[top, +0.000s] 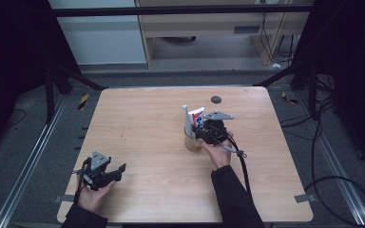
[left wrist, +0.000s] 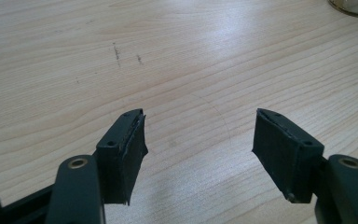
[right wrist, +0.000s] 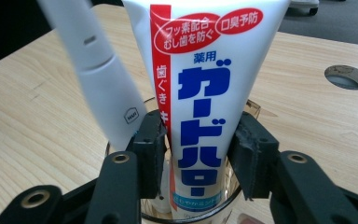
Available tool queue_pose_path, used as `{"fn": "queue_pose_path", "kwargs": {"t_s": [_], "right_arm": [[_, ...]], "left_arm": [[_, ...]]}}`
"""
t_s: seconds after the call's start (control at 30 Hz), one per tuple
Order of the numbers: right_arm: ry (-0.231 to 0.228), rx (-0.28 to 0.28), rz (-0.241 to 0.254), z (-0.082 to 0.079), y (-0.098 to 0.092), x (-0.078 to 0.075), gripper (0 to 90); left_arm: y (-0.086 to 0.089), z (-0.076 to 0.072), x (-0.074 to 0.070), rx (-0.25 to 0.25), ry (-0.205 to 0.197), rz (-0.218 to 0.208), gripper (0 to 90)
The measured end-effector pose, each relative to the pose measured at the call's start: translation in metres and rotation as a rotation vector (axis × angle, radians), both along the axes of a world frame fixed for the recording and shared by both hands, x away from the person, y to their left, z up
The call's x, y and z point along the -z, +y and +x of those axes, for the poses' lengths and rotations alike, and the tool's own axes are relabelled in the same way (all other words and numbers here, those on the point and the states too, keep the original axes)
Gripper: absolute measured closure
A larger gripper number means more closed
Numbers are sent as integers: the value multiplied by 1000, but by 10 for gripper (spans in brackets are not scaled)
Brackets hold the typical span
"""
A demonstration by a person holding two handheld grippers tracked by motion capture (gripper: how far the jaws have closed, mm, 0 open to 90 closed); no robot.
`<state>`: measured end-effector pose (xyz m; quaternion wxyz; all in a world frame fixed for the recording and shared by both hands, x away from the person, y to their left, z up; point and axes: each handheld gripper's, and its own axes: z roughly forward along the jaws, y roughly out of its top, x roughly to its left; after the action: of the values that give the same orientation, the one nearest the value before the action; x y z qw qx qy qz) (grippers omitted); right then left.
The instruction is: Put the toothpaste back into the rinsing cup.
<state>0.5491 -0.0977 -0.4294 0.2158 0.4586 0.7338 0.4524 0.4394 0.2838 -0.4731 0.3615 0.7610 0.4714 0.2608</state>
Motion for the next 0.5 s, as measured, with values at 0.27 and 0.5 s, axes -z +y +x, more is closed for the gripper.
{"fn": "queue_pose_path", "kwargs": {"t_s": [0.27, 0.5], "right_arm": [[3, 4, 16, -3, -3, 1, 561], [-43, 17, 52, -9, -8, -8, 529]], "left_arm": [[0, 0, 0, 0, 0, 0, 337], [0, 0, 0, 0, 1, 1, 337]]}}
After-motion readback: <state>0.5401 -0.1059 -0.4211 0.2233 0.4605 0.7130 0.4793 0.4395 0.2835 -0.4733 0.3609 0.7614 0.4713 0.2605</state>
